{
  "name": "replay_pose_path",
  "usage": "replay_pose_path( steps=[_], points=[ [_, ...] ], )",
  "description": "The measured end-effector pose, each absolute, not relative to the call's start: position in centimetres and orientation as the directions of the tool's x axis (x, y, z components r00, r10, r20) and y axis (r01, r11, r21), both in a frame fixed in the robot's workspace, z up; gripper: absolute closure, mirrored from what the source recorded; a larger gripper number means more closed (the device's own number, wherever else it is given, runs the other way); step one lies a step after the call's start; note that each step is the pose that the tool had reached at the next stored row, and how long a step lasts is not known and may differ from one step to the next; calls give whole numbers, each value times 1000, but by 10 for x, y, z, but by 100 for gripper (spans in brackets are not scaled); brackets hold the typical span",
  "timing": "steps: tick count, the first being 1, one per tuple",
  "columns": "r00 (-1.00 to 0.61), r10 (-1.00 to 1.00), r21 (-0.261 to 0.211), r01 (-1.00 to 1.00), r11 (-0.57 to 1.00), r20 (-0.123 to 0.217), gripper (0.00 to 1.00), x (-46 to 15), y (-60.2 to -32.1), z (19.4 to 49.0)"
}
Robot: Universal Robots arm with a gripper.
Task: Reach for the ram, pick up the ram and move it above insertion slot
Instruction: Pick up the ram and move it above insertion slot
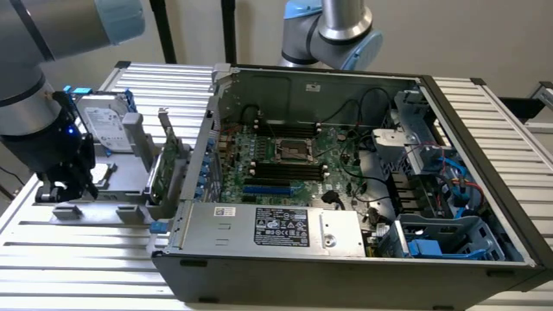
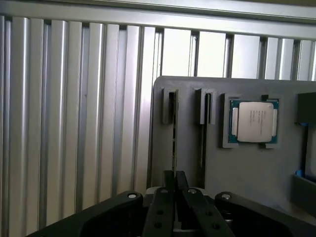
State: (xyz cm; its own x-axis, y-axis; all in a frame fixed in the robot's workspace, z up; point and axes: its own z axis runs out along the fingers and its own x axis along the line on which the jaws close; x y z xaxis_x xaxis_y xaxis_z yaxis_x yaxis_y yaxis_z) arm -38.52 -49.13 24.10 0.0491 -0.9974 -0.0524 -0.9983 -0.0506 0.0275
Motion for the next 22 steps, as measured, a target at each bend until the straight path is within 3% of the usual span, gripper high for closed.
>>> replay_pose_path(
  steps=[22],
  points=[
    [50, -997, 28, -998, -51, -52, 87, -364, -481, 341]
  ],
)
